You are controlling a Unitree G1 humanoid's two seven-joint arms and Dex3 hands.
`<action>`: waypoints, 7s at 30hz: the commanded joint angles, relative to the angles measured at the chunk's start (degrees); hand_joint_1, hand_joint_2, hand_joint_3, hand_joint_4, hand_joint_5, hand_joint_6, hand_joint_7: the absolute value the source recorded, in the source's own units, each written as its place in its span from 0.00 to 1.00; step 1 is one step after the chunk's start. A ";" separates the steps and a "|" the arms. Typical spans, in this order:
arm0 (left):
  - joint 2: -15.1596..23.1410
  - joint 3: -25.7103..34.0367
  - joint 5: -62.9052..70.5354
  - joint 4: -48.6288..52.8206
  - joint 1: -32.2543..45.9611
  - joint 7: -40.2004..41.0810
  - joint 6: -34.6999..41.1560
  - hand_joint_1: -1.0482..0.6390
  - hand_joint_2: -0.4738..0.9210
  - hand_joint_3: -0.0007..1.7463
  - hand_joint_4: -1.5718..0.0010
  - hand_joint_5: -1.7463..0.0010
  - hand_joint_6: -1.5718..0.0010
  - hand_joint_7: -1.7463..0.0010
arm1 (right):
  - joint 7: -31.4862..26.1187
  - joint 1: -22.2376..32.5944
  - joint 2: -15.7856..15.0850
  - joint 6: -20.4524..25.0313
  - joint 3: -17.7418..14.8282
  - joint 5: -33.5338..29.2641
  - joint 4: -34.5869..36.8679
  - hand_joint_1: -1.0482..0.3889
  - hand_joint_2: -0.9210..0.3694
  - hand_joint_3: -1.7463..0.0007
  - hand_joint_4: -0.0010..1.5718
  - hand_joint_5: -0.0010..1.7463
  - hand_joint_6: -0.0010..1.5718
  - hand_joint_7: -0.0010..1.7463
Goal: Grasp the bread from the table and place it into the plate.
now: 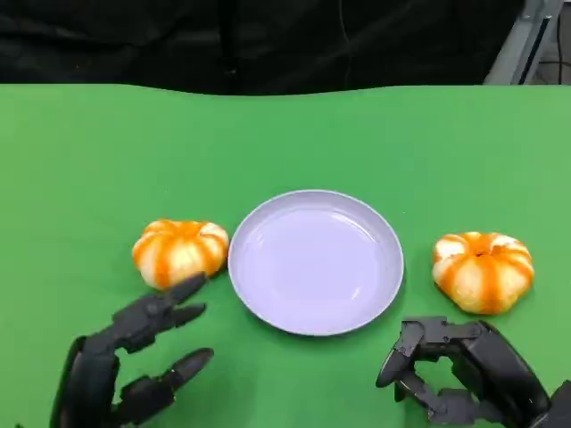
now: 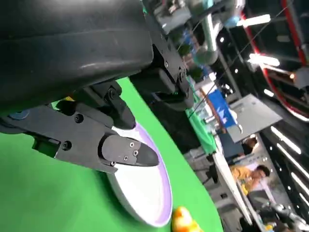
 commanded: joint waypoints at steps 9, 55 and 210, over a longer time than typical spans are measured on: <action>5.16 4.33 10.36 -0.16 -4.63 8.63 -0.06 0.30 1.00 0.07 0.57 1.00 0.65 1.00 | -0.14 -0.25 -0.75 -0.62 -0.66 0.50 -0.03 0.66 0.16 0.54 0.48 0.89 0.53 0.64; 16.49 -16.57 32.85 11.58 -22.83 26.68 24.38 0.18 1.00 0.01 0.70 0.99 0.62 1.00 | -0.76 0.00 -0.76 -0.38 -0.55 0.01 -0.57 0.66 0.15 0.55 0.48 0.90 0.53 0.64; 10.30 -24.92 30.16 2.21 -26.32 37.62 28.73 0.58 0.96 0.00 0.46 0.50 0.19 1.00 | -1.44 0.04 -0.17 0.30 -0.38 -0.14 -0.84 0.67 0.17 0.53 0.48 0.89 0.53 0.64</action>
